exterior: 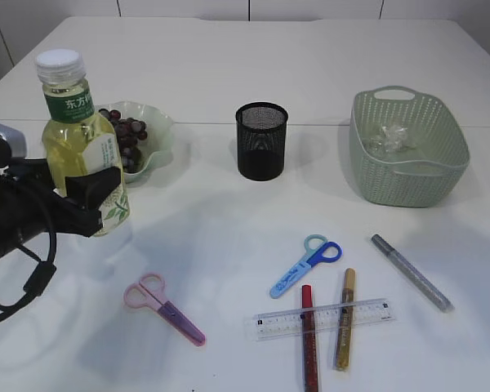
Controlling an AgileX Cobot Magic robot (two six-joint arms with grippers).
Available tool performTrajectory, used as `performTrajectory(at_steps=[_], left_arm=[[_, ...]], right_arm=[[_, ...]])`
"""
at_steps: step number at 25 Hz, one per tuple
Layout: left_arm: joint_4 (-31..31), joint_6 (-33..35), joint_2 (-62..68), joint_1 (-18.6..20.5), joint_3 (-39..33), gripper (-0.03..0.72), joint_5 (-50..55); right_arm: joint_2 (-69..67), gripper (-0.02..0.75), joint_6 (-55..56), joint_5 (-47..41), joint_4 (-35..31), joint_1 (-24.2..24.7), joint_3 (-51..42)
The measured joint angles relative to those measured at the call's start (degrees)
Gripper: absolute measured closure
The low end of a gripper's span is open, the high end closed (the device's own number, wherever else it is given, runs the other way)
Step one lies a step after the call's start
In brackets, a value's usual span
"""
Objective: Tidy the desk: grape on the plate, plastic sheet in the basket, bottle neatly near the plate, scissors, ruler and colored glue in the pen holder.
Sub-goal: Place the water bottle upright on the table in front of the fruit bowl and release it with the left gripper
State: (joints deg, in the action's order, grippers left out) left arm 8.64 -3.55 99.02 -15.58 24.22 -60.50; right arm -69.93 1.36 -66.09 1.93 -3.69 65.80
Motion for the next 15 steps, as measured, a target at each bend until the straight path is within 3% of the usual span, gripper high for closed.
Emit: performTrajectory(at_steps=[15], left_arm=[[-5.65, 0.0, 16.98, 0.0, 10.06, 0.255, -0.45]], right_arm=[[0.0, 0.3, -0.12, -0.21, 0.12, 0.0, 0.0]])
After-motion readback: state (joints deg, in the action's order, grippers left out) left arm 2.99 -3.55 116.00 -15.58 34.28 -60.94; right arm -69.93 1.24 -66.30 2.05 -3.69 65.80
